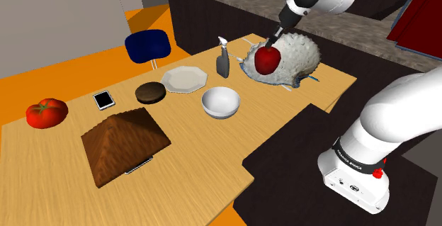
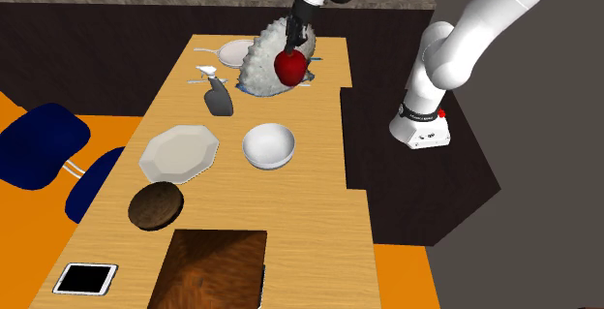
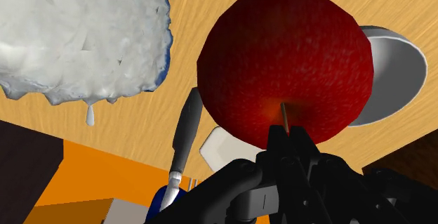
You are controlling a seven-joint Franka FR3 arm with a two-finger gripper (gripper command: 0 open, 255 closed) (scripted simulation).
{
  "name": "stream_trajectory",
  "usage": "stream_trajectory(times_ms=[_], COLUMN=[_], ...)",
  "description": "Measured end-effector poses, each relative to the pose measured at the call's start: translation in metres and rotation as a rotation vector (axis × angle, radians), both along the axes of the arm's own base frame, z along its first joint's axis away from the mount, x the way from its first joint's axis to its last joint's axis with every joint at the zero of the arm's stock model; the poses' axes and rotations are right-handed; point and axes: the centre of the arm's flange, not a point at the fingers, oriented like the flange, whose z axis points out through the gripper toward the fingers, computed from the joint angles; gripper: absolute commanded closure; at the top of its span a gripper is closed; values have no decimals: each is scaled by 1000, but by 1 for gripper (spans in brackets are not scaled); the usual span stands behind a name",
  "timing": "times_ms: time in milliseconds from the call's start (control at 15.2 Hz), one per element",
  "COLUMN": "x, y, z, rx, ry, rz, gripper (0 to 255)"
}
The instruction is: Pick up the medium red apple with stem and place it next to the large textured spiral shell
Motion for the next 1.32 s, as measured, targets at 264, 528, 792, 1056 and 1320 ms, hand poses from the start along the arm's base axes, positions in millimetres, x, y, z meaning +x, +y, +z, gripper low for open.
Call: stream_trajectory(times_ms=[264,528,792,1056,1320], x=[1,0,0,0,1], y=[0,-1,-1,0,0], z=[-20,-42,-63,-84,-104], rx=[0,0,0,0,1], ry=[0,0,0,0,0], rz=[0,0,0,0,0], gripper=[255,255,255,255,255])
